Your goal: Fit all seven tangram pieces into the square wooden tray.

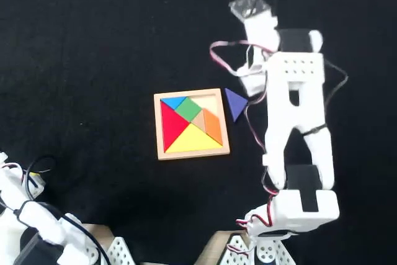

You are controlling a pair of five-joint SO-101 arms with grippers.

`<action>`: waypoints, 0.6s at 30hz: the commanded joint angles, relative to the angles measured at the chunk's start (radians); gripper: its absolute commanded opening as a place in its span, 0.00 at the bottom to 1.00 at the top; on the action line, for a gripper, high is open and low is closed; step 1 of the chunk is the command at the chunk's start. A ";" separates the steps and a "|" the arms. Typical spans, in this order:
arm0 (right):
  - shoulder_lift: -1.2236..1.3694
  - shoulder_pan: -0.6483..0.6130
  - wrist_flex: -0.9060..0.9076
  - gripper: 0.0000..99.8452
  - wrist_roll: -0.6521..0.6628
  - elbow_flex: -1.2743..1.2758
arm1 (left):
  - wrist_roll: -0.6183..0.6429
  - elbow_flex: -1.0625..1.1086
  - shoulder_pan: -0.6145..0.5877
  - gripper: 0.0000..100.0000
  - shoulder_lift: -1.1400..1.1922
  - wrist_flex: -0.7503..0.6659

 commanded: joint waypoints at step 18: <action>0.110 -0.115 -0.397 0.34 -0.155 0.243 | -0.008 0.005 0.013 0.19 0.009 -0.006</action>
